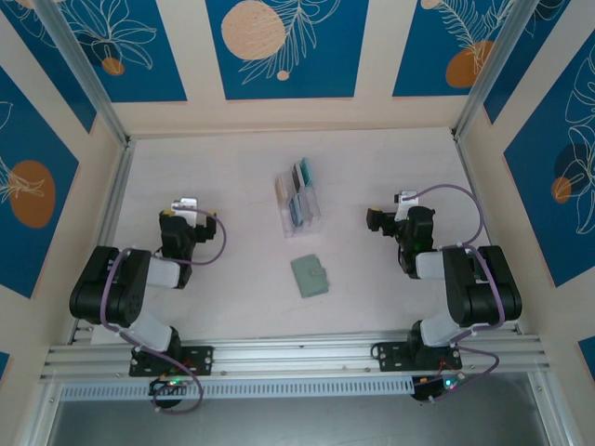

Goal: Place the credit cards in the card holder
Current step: Reset both arms

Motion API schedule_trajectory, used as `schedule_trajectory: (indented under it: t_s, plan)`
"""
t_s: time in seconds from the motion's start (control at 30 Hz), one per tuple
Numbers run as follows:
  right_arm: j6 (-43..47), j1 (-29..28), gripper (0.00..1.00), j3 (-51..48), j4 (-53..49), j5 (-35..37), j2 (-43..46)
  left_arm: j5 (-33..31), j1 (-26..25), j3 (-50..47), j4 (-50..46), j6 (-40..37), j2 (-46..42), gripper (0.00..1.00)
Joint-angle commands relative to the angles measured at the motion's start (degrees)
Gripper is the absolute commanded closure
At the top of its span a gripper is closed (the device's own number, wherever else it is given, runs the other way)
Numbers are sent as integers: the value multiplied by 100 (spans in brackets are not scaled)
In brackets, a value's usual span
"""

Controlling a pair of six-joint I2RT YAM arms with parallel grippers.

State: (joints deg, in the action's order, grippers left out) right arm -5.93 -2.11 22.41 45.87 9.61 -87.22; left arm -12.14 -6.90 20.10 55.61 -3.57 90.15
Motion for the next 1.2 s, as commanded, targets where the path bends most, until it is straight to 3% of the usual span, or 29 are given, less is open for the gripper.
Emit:
schedule_trajectory:
  t_s: [0.0,1.17]
  plan:
    - [93,47,1,87,144,-89,-10,140,-43,0,90,-82,-60,0]
    - [22,191,1,135,31,-429,3,219,-4,5,54,-64,-75,0]
